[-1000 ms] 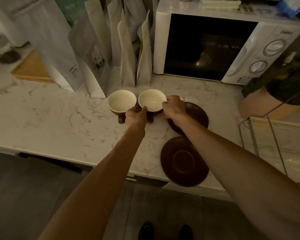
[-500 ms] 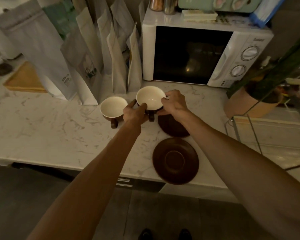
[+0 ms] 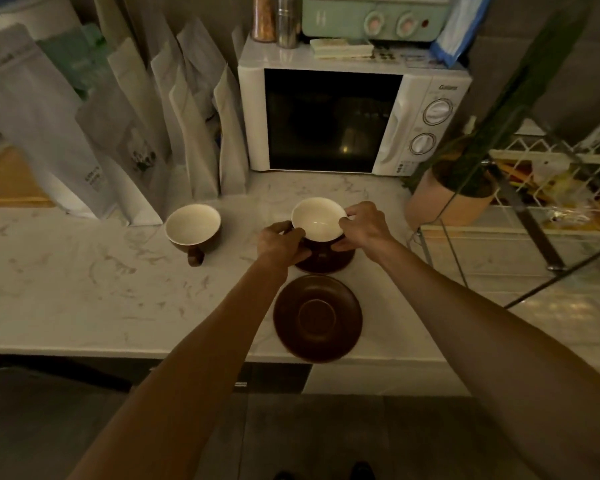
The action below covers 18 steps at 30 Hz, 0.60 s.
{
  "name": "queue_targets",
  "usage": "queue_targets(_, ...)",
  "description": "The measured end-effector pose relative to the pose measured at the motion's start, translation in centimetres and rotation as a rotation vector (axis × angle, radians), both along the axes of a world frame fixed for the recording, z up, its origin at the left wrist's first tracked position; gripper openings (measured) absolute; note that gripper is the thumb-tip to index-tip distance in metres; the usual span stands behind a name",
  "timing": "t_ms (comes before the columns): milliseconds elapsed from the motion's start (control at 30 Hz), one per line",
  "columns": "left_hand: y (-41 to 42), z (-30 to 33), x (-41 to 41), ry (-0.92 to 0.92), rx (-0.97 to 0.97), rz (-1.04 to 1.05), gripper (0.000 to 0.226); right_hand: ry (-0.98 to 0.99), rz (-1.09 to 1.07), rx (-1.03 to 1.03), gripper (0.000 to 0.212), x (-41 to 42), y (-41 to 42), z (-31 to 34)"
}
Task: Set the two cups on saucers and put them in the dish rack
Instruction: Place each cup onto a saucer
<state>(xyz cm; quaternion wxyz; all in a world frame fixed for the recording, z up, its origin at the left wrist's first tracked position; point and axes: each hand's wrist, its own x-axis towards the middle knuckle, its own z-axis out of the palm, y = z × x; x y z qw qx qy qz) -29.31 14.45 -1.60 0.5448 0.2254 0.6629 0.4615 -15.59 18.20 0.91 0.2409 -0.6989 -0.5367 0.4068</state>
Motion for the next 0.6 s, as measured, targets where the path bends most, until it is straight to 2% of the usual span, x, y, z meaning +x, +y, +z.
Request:
queue_targets(200, 0.3, -0.9, 0.5, -0.005, -0.003, -0.009, 0.043, -0.016, 0.008, -0.027, 0.028, 0.5, 0.7, -1.1)
queue_targets(600, 1.6, -2.4, 0.4, 0.039, -0.057, -0.021, 0.049, 0.001, 0.026, -0.033, 0.031, 0.6, 1.9, -2.8)
